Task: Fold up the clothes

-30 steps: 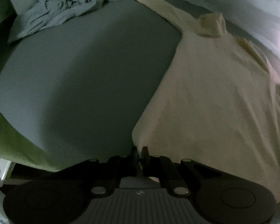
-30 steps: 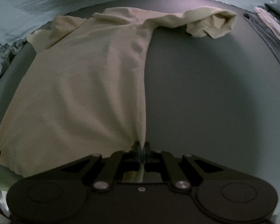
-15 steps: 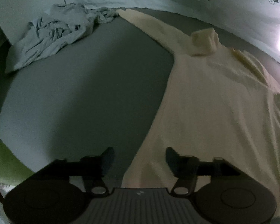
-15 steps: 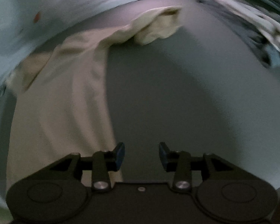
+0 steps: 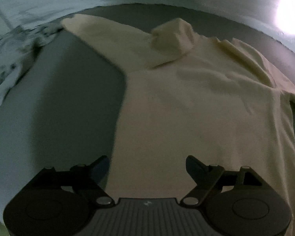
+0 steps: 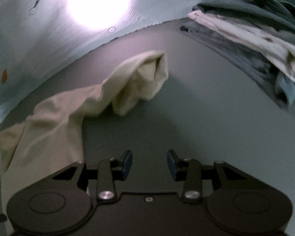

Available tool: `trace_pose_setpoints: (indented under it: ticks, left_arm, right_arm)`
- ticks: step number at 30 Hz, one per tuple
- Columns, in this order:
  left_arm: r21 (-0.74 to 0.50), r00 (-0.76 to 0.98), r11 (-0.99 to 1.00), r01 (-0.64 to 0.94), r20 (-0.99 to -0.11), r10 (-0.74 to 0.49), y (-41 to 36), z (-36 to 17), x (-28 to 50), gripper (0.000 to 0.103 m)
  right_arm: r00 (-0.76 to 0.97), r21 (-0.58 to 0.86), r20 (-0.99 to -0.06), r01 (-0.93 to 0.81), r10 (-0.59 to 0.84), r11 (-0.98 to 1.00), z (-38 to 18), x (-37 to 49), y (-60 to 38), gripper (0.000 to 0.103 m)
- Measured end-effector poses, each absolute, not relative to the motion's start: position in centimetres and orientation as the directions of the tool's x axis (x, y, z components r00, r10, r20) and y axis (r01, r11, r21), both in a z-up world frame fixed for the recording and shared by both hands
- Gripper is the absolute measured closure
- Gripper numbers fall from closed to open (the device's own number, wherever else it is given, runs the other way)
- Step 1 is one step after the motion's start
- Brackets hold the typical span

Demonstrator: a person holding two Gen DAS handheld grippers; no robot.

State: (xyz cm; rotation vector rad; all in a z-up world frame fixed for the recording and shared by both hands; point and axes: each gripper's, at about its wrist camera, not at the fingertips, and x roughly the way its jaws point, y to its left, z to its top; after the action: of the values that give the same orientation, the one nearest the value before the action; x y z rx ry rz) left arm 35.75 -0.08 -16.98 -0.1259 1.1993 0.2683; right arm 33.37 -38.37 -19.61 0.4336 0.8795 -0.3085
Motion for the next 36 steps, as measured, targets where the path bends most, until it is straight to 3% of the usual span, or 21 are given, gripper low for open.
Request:
trace_pose_setpoints:
  ticks: [7,13,14,15,17,19,23,26,29,31,33,36]
  left_arm:
    - [0.048,0.241,0.957,-0.285,-0.963,0.120,-0.2,-19.6,40.2,0.015]
    - [0.047,0.219,0.949,-0.311,-0.968,0.120,0.0,-20.4,40.9,0.000]
    - [0.036,0.215,0.945,-0.325,-0.970,0.111,0.2,-20.6,40.9,0.000]
    - [0.021,0.211,0.941,-0.338,-0.972,0.098,0.4,-20.7,40.8,0.000]
    - [0.017,0.209,0.945,-0.326,-0.974,0.090,0.5,-20.7,40.8,0.000]
    - [0.022,0.208,0.950,-0.311,-0.974,0.090,0.3,-20.7,40.7,0.000]
    - [0.022,0.203,0.951,-0.309,-0.975,0.089,0.1,-20.8,40.5,0.000]
    - [0.023,0.207,0.950,-0.310,-0.974,0.091,-0.1,-20.8,40.2,0.000]
    - [0.023,0.213,0.951,-0.308,-0.973,0.092,-0.3,-20.7,39.8,0.000]
    - [0.023,0.220,0.952,-0.306,-0.971,0.094,-0.5,-20.7,39.4,0.000]
    - [0.023,0.228,0.952,-0.306,-0.969,0.096,-0.7,-20.7,39.0,0.000]
    - [0.024,0.242,0.952,-0.306,-0.965,0.101,-1.0,-20.7,38.5,0.000]
  right_arm:
    - [0.615,0.177,-0.770,0.465,-0.173,0.868,-19.7,40.2,-41.9,0.062]
    - [0.599,0.110,-0.772,0.456,-0.212,0.883,-20.8,43.5,-43.2,0.059]
    - [0.596,0.098,-0.773,0.447,-0.215,0.889,-21.1,43.8,-43.2,0.064]
    - [0.595,0.086,-0.774,0.437,-0.217,0.895,-21.3,44.0,-43.2,0.081]
    - [0.602,0.039,-0.760,0.420,-0.246,0.907,-21.0,43.7,-43.0,0.100]
    - [0.612,-0.065,-0.712,0.429,-0.343,0.901,-19.8,42.7,-42.4,0.100]
    - [0.613,-0.425,-0.502,0.439,-0.610,0.792,-16.6,38.9,-40.5,0.100]
    - [0.584,-0.575,-0.476,0.359,-0.657,0.735,-17.6,36.5,-39.4,0.100]
    - [0.499,-0.628,-0.591,0.207,-0.634,0.750,-21.4,34.9,-38.5,0.097]
    - [0.491,-0.608,-0.625,0.181,-0.607,0.773,-22.1,33.5,-38.0,0.085]
    - [0.501,-0.545,-0.647,0.223,-0.575,0.808,-21.5,32.3,-38.0,0.060]
    - [0.542,-0.379,-0.657,0.364,-0.524,0.851,-19.3,30.5,-39.2,0.060]
